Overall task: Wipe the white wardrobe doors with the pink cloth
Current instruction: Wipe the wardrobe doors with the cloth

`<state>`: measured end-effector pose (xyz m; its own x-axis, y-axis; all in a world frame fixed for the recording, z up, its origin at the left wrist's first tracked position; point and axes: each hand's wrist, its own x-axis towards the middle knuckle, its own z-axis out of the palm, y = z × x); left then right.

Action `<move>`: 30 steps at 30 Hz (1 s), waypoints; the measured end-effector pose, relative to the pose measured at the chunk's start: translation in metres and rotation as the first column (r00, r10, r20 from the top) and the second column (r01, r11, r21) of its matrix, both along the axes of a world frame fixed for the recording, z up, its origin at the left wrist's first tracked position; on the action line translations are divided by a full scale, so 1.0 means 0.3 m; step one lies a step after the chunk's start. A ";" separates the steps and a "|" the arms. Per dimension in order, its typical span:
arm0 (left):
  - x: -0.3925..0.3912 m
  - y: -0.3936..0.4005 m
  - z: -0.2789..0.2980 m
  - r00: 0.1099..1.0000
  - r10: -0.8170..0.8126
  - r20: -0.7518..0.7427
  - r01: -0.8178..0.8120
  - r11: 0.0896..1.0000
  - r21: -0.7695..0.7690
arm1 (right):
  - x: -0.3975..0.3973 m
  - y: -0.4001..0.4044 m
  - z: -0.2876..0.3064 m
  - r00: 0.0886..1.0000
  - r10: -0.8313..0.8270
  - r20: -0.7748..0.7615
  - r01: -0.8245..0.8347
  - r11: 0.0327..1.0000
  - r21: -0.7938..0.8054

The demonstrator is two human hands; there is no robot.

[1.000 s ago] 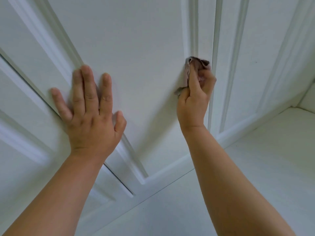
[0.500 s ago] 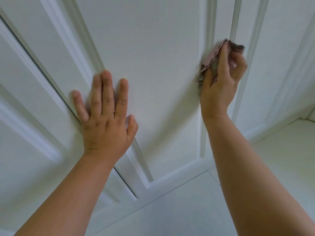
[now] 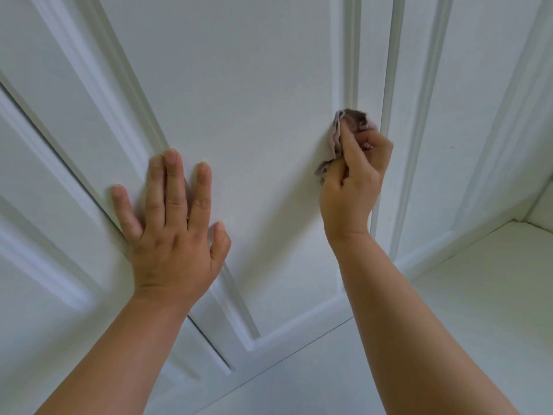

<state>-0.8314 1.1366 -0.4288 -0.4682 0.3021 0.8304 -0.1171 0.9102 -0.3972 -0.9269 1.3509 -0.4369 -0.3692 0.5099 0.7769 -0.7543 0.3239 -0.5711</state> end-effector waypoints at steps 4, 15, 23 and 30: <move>0.011 0.006 0.006 0.999 0.014 0.040 -0.015 1.000 0.023 | 0.033 -0.015 -0.243 0.983 -0.001 0.184 -0.001 1.000 0.011; 0.057 0.037 0.024 0.982 0.062 0.177 -0.075 0.995 0.067 | 0.228 -0.049 -0.862 0.473 0.693 0.543 0.108 0.567 -0.817; 0.046 0.030 0.016 0.993 0.070 0.097 -0.071 0.997 0.008 | 0.256 -0.285 -0.784 0.486 0.766 0.421 0.257 0.335 -0.907; 0.068 0.037 0.025 0.981 0.101 0.163 -0.107 0.994 0.025 | 0.453 -0.560 -0.757 0.349 0.887 0.304 0.304 0.199 -0.931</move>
